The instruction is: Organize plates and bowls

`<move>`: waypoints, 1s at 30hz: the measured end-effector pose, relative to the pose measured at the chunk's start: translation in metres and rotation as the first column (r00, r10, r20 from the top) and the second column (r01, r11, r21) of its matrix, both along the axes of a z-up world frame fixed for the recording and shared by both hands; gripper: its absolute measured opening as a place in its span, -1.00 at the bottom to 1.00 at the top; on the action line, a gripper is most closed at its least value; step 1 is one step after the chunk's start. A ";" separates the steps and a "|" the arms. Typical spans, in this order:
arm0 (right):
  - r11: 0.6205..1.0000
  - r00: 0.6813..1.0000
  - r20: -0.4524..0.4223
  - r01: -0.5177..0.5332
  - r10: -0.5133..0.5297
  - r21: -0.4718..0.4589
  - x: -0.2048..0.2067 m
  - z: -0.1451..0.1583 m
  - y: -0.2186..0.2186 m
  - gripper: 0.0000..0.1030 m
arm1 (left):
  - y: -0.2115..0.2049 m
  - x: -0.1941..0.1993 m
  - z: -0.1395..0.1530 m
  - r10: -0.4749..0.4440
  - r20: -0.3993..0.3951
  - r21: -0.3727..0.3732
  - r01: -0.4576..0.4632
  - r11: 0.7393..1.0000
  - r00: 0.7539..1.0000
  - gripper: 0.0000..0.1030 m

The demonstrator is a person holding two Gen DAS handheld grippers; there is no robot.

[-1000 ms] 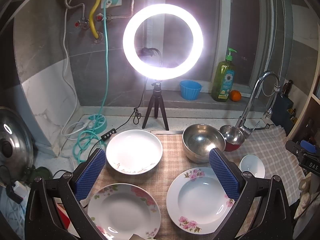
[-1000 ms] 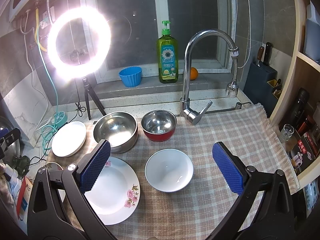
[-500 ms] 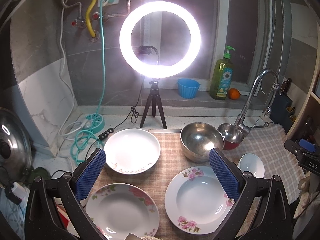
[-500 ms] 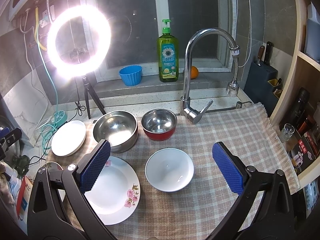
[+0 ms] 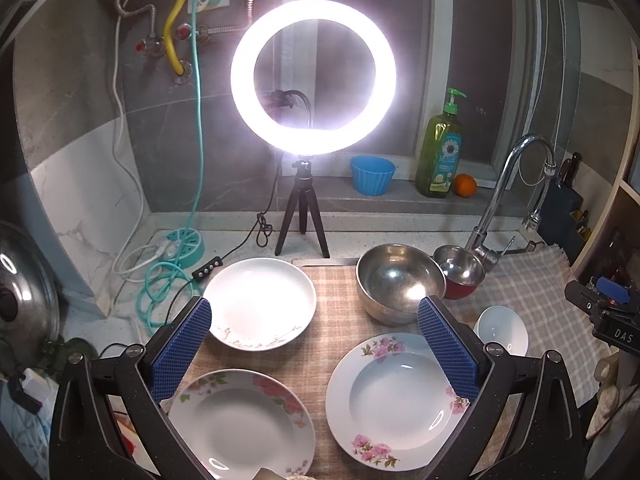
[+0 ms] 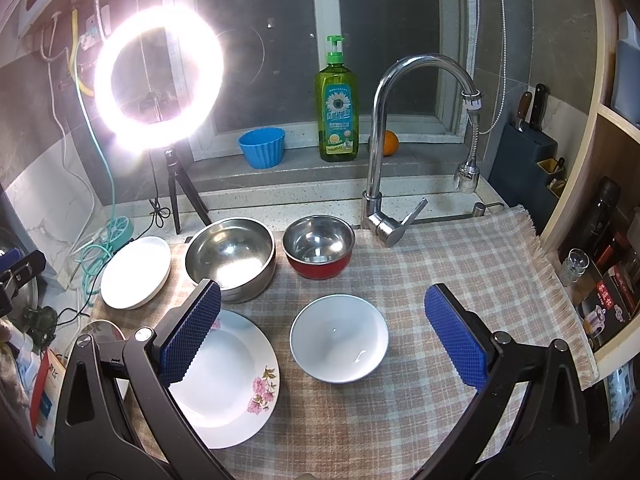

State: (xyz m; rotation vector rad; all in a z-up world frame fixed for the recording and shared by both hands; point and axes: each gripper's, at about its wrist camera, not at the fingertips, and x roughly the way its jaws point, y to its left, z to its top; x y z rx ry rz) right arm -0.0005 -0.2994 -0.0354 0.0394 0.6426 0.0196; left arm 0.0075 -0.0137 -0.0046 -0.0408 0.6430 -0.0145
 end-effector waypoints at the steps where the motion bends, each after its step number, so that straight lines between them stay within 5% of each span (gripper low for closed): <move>1: 1.000 1.000 -0.001 -0.001 0.001 -0.004 -0.001 -0.001 0.001 1.00 | -0.001 0.001 -0.001 -0.002 -0.002 0.002 0.002 1.000 1.000 0.98; 11: 1.000 0.998 -0.060 -0.003 0.001 -0.024 0.007 -0.021 0.000 1.00 | -0.005 0.011 -0.018 -0.041 -0.063 -0.013 0.041 0.999 0.997 0.98; 21: 0.997 0.987 -0.155 -0.035 0.044 0.065 0.004 -0.051 -0.007 1.00 | 0.007 0.029 -0.058 -0.094 -0.200 -0.103 0.075 0.992 0.975 0.98; 25: 0.991 0.976 -0.202 -0.062 0.085 0.118 0.000 -0.065 -0.006 0.99 | 0.008 0.036 -0.077 -0.148 -0.268 -0.141 0.113 0.984 0.952 0.59; 30: 0.980 0.955 -0.273 -0.070 0.119 0.185 -0.002 -0.089 -0.005 0.59 | 0.007 0.045 -0.101 -0.200 -0.349 -0.177 0.146 0.973 0.916 0.20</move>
